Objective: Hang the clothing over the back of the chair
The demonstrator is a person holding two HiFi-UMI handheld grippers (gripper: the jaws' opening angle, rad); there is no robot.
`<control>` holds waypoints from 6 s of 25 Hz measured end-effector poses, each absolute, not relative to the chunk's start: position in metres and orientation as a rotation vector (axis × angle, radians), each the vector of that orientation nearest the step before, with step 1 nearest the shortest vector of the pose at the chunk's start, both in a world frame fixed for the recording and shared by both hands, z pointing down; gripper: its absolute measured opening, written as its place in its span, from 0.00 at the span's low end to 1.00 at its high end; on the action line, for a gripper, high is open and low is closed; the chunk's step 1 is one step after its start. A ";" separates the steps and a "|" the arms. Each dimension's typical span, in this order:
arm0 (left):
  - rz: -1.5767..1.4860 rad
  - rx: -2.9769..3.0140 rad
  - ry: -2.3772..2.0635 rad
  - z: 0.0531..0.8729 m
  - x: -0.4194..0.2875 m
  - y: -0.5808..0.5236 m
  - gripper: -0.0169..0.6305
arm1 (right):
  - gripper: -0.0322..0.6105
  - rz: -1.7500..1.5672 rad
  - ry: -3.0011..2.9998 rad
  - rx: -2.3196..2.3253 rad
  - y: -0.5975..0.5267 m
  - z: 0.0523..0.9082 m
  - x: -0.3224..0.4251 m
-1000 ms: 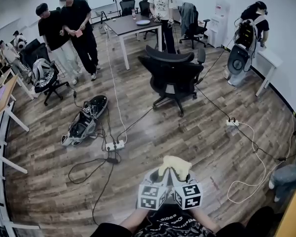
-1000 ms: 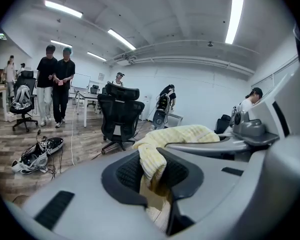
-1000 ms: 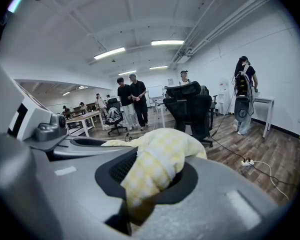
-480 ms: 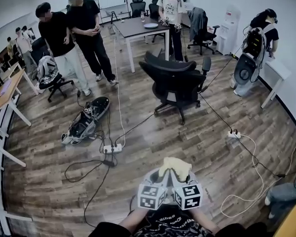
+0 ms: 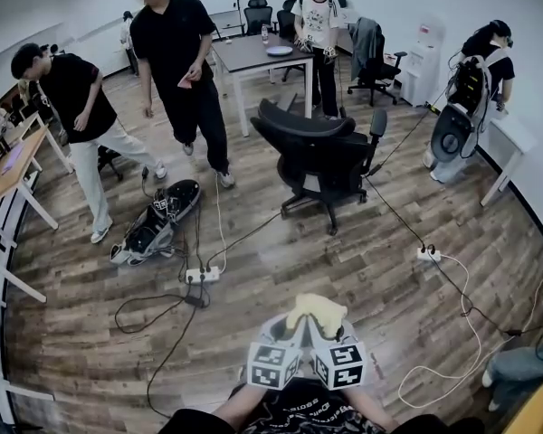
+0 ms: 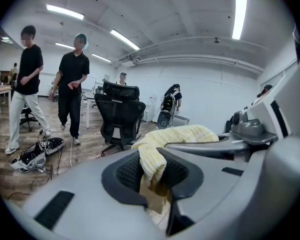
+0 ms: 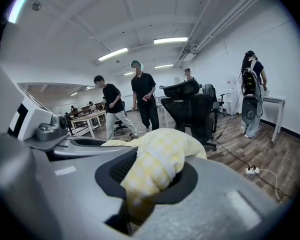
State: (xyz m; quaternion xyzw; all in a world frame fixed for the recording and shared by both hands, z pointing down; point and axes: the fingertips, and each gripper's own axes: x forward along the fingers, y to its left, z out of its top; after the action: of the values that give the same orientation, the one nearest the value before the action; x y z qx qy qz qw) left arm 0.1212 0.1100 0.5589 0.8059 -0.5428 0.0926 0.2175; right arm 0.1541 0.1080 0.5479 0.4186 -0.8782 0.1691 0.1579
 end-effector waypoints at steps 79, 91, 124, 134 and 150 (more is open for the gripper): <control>0.187 2.483 -1.218 0.489 -0.012 -0.194 0.14 | 0.17 0.322 -2.412 1.529 -0.188 0.477 0.020; 0.077 2.549 -1.229 0.426 -0.013 -0.238 0.14 | 0.17 0.150 -2.459 1.516 -0.231 0.415 0.017; -0.190 2.805 -1.293 0.206 -0.004 -0.326 0.14 | 0.18 -0.325 -2.694 1.404 -0.320 0.198 0.025; -0.213 2.781 -1.315 0.167 0.007 -0.387 0.14 | 0.18 -0.297 -2.733 1.369 -0.384 0.159 0.036; -0.304 2.794 -1.342 0.114 0.041 -0.471 0.14 | 0.18 -0.393 -2.764 1.421 -0.465 0.105 0.071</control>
State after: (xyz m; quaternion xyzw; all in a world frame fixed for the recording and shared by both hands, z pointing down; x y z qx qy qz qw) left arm 0.0408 -0.4711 0.1139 0.8969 -0.4310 -0.0975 0.0137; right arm 0.0708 -0.4648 0.1053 0.4537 -0.8823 -0.1253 0.0042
